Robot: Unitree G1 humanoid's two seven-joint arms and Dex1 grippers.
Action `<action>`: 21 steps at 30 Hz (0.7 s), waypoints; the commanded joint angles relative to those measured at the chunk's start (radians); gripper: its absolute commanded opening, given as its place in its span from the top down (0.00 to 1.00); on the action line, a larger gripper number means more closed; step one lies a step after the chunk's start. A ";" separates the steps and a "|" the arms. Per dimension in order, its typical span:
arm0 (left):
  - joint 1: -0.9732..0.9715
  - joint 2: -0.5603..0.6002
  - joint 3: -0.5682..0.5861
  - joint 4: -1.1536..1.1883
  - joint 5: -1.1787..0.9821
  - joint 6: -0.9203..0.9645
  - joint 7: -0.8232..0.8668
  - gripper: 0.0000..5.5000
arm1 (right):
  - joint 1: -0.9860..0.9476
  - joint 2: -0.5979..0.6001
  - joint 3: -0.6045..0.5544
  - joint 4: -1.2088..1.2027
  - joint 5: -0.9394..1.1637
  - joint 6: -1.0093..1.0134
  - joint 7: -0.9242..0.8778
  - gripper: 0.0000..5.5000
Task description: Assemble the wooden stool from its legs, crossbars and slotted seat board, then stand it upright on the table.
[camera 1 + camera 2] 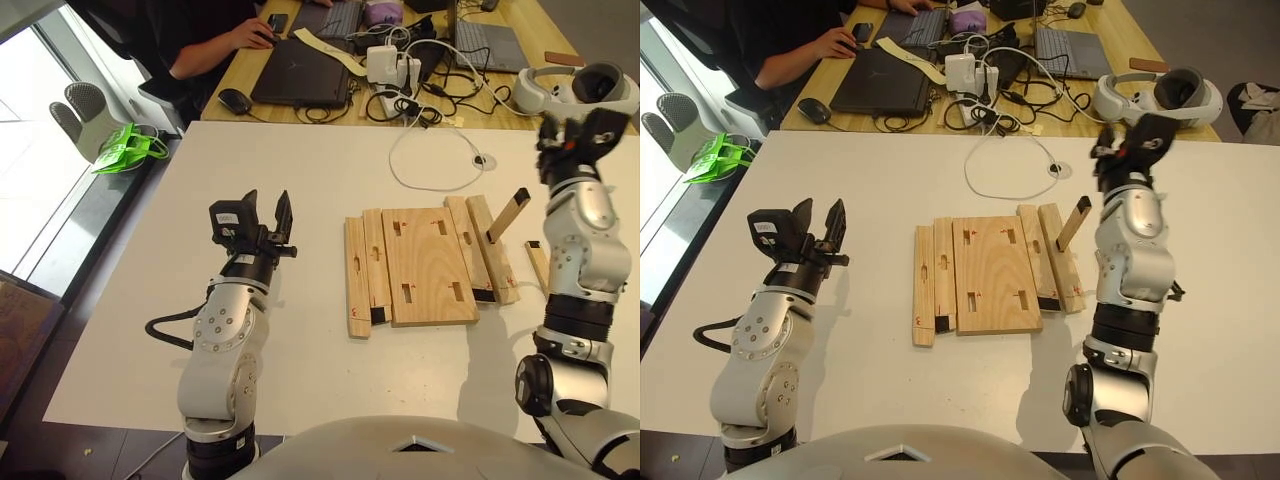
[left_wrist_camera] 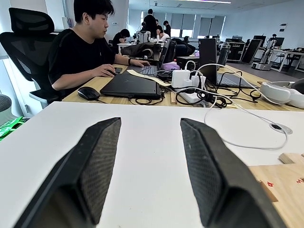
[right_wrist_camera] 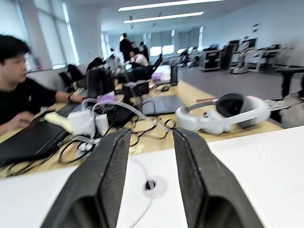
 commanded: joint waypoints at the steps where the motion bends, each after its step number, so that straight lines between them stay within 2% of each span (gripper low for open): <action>1: -0.002 0.002 0.003 -0.006 0.007 0.008 0.003 0.58 | 0.114 -0.024 -0.002 -0.025 -0.030 0.097 -0.016 0.71; 5: 0.000 -0.002 -0.004 -0.008 0.009 0.006 0.009 0.58 | 0.211 -0.015 0.129 -0.085 0.035 0.276 0.123 0.71; 9: -0.004 0.001 -0.003 -0.004 0.007 0.006 0.006 0.58 | 0.305 -0.079 0.328 -0.287 0.171 0.422 0.379 0.71; 14: 0.001 -0.008 -0.010 0.000 0.012 -0.005 0.014 0.58 | 0.085 -0.072 0.212 -0.203 0.109 0.322 0.256 0.71; 18: -0.008 -0.015 -0.024 0.018 0.016 -0.016 0.019 0.58 | -0.035 -0.071 0.200 0.032 0.046 0.329 0.177 0.59; 21: -0.022 -0.012 -0.027 0.031 0.015 -0.019 0.010 0.58 | -0.092 -0.066 0.217 0.272 -0.007 0.315 0.146 0.55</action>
